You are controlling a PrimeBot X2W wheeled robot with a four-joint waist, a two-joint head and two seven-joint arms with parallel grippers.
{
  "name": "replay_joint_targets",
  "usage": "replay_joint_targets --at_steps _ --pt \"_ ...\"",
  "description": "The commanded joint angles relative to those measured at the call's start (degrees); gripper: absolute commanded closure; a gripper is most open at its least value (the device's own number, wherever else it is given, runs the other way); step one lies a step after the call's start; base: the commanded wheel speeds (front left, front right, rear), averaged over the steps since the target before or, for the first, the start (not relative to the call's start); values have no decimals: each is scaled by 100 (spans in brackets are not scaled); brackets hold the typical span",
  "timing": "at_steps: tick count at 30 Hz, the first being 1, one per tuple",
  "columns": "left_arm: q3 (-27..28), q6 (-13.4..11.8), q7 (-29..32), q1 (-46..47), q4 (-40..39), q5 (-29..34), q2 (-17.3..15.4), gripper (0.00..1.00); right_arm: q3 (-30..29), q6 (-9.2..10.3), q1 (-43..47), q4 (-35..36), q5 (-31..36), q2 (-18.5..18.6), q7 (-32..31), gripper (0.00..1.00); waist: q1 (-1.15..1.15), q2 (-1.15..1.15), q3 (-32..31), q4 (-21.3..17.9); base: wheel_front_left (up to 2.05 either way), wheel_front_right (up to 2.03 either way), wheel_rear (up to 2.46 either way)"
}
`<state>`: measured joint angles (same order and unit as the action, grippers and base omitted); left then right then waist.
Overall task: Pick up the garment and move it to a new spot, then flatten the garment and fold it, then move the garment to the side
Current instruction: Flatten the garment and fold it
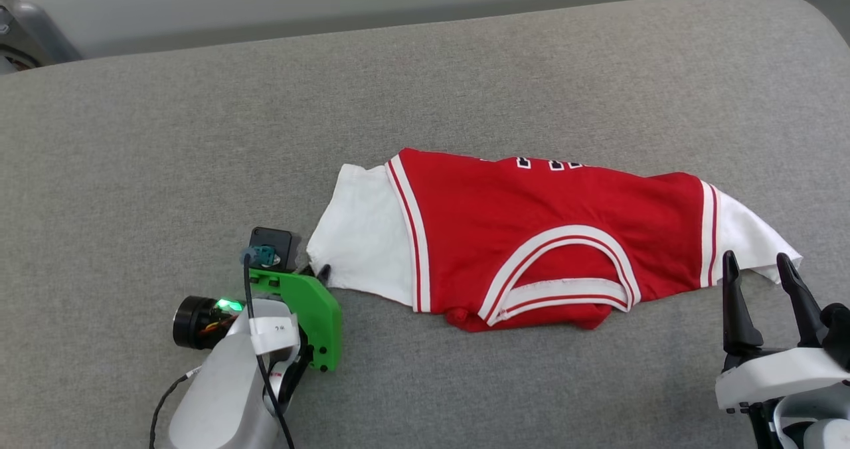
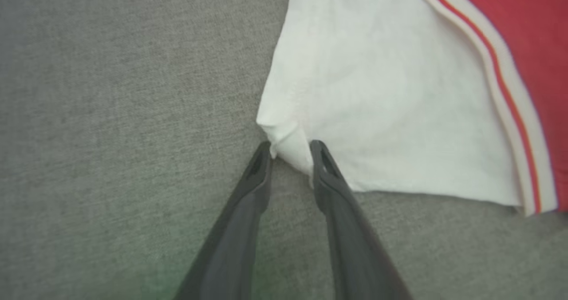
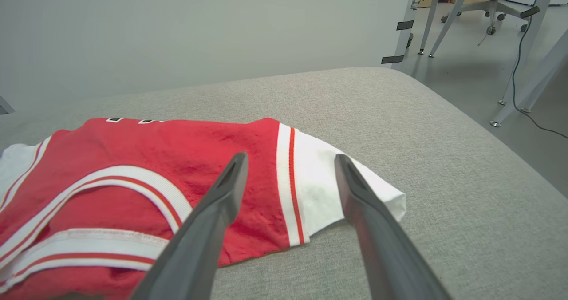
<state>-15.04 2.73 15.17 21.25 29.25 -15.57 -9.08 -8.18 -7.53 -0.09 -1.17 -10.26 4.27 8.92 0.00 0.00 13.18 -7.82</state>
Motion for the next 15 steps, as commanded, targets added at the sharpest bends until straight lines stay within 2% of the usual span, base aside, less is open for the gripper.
replay_joint_targets --at_steps 1,6,15 --pt "-45 32 56 -157 223 -42 7 100 21 4 -62 -36 39 29 15 0 0 0 -45 61 0 0 0" --pt "239 -125 -411 -355 -64 -244 -60 100 147 4 -10 -148 42 205 -162 0 0 0 -329 312 0 0 0" --pt "456 -422 -55 -1062 -1379 -245 -546 100 133 4 283 -473 -26 405 -984 0 0 0 -671 675 0 0 0"
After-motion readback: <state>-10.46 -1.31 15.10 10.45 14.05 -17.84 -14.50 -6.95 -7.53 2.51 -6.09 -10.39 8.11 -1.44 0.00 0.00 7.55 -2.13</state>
